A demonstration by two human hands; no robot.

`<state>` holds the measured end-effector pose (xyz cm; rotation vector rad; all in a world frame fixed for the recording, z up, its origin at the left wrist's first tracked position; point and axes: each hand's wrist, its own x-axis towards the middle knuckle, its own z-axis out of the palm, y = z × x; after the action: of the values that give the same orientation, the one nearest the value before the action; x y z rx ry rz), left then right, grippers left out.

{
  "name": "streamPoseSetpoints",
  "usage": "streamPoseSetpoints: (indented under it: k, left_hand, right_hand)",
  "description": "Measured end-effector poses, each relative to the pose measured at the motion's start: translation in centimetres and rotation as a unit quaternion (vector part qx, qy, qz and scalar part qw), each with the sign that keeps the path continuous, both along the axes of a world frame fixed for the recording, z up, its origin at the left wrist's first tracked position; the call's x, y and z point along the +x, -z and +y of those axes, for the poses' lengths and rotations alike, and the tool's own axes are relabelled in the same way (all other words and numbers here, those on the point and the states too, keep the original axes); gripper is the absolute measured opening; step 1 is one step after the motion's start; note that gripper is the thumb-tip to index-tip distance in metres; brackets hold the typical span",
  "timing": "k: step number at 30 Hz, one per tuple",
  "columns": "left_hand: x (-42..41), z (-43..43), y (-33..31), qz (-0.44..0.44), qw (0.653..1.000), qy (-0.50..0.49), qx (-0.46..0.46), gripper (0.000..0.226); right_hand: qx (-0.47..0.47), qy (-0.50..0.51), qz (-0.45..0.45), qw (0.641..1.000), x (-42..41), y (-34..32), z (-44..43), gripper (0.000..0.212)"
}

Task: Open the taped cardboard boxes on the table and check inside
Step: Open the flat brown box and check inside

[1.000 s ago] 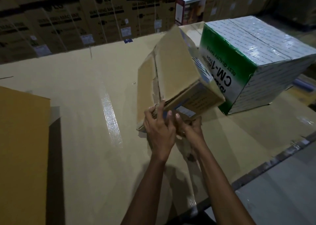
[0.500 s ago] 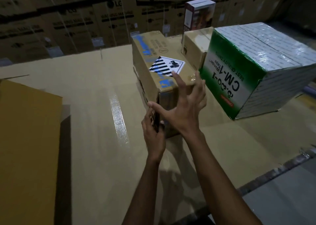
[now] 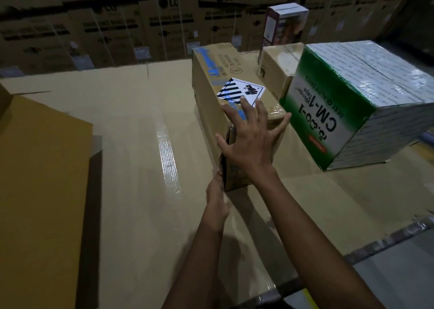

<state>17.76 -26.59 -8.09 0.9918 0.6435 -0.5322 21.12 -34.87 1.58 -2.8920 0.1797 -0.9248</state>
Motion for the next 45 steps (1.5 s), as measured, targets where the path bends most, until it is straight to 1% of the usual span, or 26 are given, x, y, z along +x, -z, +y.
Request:
streamPoseSetpoints:
  k: [2, 3, 5, 6, 7, 8, 11, 12, 14, 16, 19, 22, 23, 25, 26, 27, 30, 32, 34, 35, 37, 39, 41, 43, 44, 45]
  left_hand:
    - [0.0, -0.3, 0.0, 0.022, 0.999, 0.013, -0.022, 0.033]
    - [-0.6, -0.1, 0.8, 0.013, 0.999, 0.003, -0.043, 0.029]
    - [-1.0, -0.4, 1.8, 0.014, 0.984, -0.017, -0.175, 0.021]
    - [-0.9, -0.6, 1.9, 0.012, 0.982, -0.007, -0.187, 0.035]
    - [-0.2, -1.5, 2.1, 0.052, 0.973, -0.014, -0.226, 0.049]
    - [0.5, -2.2, 2.7, 0.061, 0.977, -0.046, -0.200, 0.056]
    - [1.9, -3.5, 1.6, 0.059, 0.979, -0.089, -0.175, 0.041]
    - [1.7, -3.7, 1.0, 0.061, 0.979, -0.100, -0.169, 0.043]
    - [0.9, -3.9, 1.2, 0.056, 0.966, -0.129, -0.218, 0.058]
    - [0.4, -4.1, 1.1, 0.054, 0.957, -0.133, -0.252, 0.064]
    - [0.6, -4.3, 0.8, 0.046, 0.942, -0.145, -0.300, 0.061]
    - [1.0, -3.4, 1.5, 0.032, 0.943, -0.155, -0.293, 0.047]
    - [1.4, -2.7, 1.6, 0.023, 0.946, -0.164, -0.278, 0.051]
    - [2.1, -0.8, 1.1, -0.007, 0.951, -0.191, -0.242, 0.081]
    - [2.3, 0.1, 0.4, -0.025, 0.953, -0.210, -0.218, 0.095]
    - [2.8, 1.0, -0.2, -0.043, 0.952, -0.244, -0.180, 0.100]
    - [4.2, 3.2, -1.9, -0.111, 0.943, -0.314, 0.000, 0.084]
    - [4.1, 4.0, -2.8, -0.179, 0.928, -0.299, 0.131, 0.085]
    - [3.5, 4.3, -3.0, -0.218, 0.909, -0.271, 0.228, 0.085]
    - [3.1, 4.3, -2.6, -0.212, 0.901, -0.253, 0.283, 0.083]
    - [2.2, 4.2, -1.4, -0.165, 0.893, -0.203, 0.366, 0.087]
    - [1.3, 4.5, 0.3, -0.094, 0.908, -0.158, 0.377, 0.095]
    - [0.5, 5.1, 1.2, -0.066, 0.910, -0.126, 0.390, 0.100]
    - [0.3, 5.4, 0.8, -0.107, 0.865, -0.121, 0.474, 0.105]
    - [0.3, 5.5, 0.3, -0.156, 0.829, -0.125, 0.523, 0.106]
    - [0.5, 5.6, -0.2, -0.211, 0.788, -0.120, 0.565, 0.105]
  right_hand:
    - [0.007, 0.003, -0.011, 1.000, 0.1, 0.2, -0.4, 0.068]
    - [0.009, 0.005, -0.017, 1.000, 0.0, 0.2, -0.6, 0.068]
    - [0.019, 0.014, -0.027, 0.999, 0.0, 0.2, -1.1, 0.066]
    - [0.030, 0.019, -0.033, 0.999, 0.1, 0.0, -1.4, 0.064]
    - [0.042, 0.024, -0.040, 0.998, 0.2, -0.3, -1.8, 0.062]
    - [0.053, 0.028, -0.045, 0.997, 0.3, -0.5, -2.2, 0.061]
    - [0.077, 0.036, -0.042, 0.995, 0.5, -1.1, -4.1, 0.061]
    - [0.087, 0.037, -0.037, 0.995, 0.5, -1.2, -4.8, 0.061]
    - [0.104, 0.037, -0.023, 0.994, 0.6, -1.4, -6.0, 0.064]
    - [0.112, 0.033, -0.013, 0.993, 0.6, -1.4, -6.7, 0.065]
    - [0.132, 0.018, -0.012, 0.991, 0.5, -1.4, -6.6, 0.064]
    - [0.185, 0.001, -0.024, 0.982, -0.2, -1.6, -6.2, 0.063]
    - [0.220, -0.008, -0.029, 0.975, -0.5, -1.6, -6.3, 0.063]
    - [0.307, -0.033, -0.043, 0.950, -1.1, -1.1, -6.9, 0.062]
    - [0.355, -0.044, -0.050, 0.933, -1.4, -0.7, -7.3, 0.061]
    - [0.409, -0.055, -0.052, 0.909, -1.6, -0.1, -7.7, 0.060]
    - [0.570, -0.072, -0.052, 0.817, -2.4, 2.4, -8.0, 0.057]
    - [0.624, -0.062, -0.047, 0.778, -2.8, 4.6, -7.9, 0.054]
    - [0.668, -0.045, -0.028, 0.742, -3.3, 7.3, -7.7, 0.051]
    - [0.689, -0.035, -0.015, 0.723, -3.6, 8.5, -7.6, 0.050]
    - [0.708, -0.009, 0.016, 0.706, -4.2, 10.5, -7.6, 0.051]
    - [0.689, 0.013, 0.048, 0.723, -4.6, 11.3, -7.6, 0.050]
    - [0.619, 0.019, 0.058, 0.783, -4.4, 11.2, -7.7, 0.055]
    - [0.471, 0.006, 0.045, 0.881, -3.9, 10.7, -7.6, 0.066]
    - [0.397, -0.011, 0.036, 0.917, -3.8, 10.2, -7.2, 0.069]
    - [0.345, -0.031, 0.030, 0.938, -3.6, 9.8, -6.7, 0.070]
